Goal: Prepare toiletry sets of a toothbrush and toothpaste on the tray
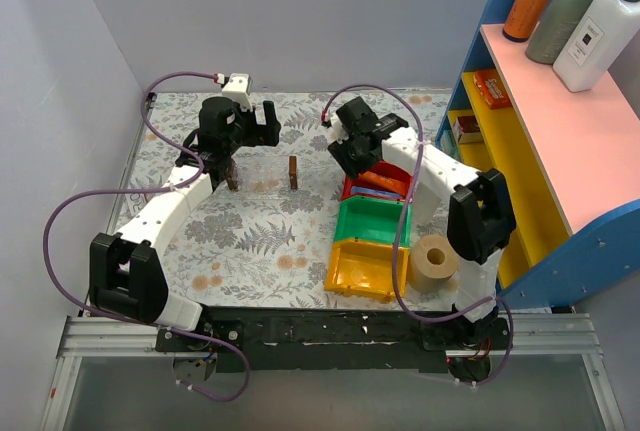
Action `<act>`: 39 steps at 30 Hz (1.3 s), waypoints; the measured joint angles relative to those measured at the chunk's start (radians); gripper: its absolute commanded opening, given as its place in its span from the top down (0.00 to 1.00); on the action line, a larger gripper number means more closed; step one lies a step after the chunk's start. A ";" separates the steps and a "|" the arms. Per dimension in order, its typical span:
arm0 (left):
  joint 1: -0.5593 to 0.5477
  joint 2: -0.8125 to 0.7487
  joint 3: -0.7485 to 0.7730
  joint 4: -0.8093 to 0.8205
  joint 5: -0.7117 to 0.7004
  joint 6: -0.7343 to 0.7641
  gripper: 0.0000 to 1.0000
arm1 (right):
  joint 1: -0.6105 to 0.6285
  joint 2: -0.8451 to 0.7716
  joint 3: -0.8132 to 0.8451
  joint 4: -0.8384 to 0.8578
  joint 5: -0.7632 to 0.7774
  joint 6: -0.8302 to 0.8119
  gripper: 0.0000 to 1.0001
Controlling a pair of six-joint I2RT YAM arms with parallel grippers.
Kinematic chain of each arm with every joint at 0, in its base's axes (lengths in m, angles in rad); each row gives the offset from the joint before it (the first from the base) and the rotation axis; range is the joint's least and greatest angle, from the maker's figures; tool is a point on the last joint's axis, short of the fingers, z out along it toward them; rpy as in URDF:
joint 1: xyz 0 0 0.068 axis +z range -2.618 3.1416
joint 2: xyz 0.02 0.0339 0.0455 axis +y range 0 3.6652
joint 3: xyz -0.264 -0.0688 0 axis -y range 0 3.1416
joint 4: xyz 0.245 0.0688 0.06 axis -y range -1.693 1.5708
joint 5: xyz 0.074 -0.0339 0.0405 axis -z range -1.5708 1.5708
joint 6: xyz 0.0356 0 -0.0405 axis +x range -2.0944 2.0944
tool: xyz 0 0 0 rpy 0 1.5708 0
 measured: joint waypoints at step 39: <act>-0.006 0.004 -0.005 0.002 -0.051 0.019 0.02 | -0.102 -0.028 -0.164 0.193 0.000 0.002 0.50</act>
